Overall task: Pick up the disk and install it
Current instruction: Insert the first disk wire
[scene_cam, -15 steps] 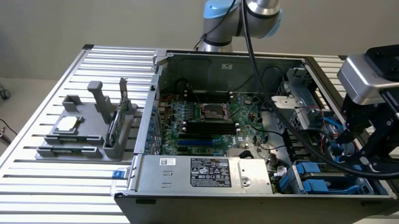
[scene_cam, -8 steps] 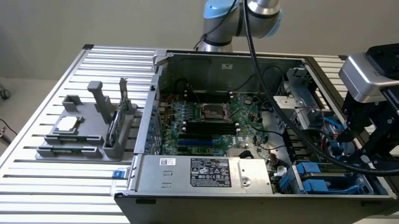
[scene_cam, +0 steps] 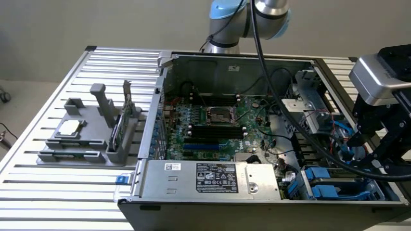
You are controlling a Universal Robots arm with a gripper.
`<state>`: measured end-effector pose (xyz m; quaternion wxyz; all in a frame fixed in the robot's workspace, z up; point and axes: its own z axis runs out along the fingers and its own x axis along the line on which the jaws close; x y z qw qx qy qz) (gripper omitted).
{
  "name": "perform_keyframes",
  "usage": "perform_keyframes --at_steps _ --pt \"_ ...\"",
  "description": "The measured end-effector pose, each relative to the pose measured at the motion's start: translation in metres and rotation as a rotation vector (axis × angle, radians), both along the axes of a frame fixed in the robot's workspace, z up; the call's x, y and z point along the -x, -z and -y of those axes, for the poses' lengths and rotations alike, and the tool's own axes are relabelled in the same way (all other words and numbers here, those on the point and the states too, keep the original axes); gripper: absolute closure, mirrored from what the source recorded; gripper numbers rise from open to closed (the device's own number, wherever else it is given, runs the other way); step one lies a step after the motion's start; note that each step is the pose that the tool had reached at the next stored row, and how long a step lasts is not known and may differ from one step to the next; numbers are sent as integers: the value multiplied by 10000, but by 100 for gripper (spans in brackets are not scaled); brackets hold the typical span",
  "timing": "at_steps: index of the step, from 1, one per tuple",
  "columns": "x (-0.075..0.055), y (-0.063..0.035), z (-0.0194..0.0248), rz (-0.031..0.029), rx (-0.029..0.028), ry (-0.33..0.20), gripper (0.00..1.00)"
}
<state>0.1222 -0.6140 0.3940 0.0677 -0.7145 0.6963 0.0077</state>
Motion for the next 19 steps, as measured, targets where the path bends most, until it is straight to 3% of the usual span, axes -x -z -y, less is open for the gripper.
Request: perform_keyframes --at_steps 8,11,12,19 --pt "0 0 -3 0 -2 199 59" --pt "0 -1 -3 -1 -12 542 61" --pt "0 0 -3 -1 -15 665 68" --pt "0 -1 -3 -1 -32 1681 70"
